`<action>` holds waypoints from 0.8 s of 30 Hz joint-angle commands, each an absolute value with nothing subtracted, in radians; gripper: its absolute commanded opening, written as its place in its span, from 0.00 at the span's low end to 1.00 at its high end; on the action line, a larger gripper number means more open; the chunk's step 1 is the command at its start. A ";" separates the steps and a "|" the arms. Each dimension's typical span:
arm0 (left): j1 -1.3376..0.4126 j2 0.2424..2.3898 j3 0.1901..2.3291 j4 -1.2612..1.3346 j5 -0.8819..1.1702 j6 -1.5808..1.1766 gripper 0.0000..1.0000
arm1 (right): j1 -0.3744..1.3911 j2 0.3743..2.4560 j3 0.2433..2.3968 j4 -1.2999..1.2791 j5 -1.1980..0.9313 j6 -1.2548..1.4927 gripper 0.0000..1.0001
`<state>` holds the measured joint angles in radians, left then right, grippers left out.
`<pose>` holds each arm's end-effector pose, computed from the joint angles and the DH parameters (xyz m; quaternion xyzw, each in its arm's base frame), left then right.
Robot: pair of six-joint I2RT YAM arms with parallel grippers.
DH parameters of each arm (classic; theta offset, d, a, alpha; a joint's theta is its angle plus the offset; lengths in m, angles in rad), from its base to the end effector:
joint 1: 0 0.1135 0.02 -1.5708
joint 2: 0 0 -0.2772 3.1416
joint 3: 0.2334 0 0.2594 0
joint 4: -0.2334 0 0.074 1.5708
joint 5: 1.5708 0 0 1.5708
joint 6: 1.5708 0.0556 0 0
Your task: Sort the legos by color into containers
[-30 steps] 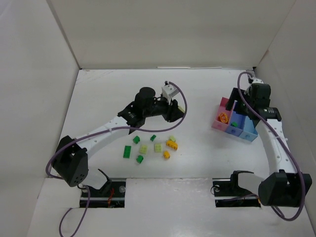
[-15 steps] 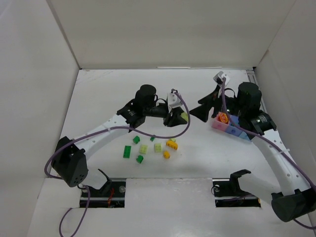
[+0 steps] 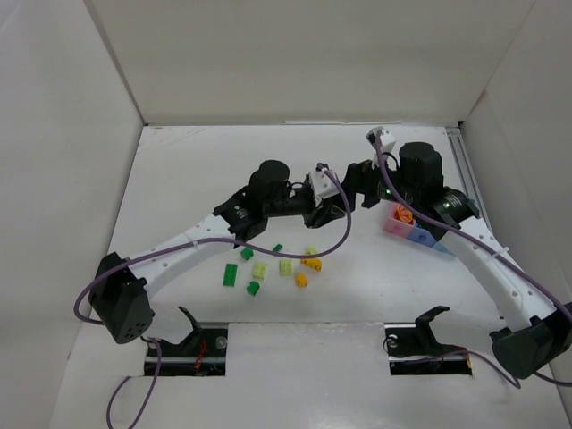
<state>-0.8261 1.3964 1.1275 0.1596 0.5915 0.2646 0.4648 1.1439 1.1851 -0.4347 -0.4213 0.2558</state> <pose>0.2148 -0.2788 0.3642 0.5358 0.5081 -0.3854 0.5533 0.2313 0.1414 0.3883 -0.2003 0.7968 0.3542 0.4468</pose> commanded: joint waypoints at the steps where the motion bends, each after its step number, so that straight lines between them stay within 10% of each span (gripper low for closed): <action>1: -0.839 1.322 1.123 0.262 0.496 0.262 0.00 | 0.476 1.158 1.243 -0.453 -0.379 0.299 0.92; 24: -0.885 1.301 1.077 0.348 0.230 0.287 0.00 | 0.476 1.295 1.354 -0.626 -0.617 0.258 0.62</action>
<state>-0.8818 1.3453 1.0771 0.2062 0.3264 0.2794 0.4572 1.2903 1.2999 -0.5556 -0.5652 0.2607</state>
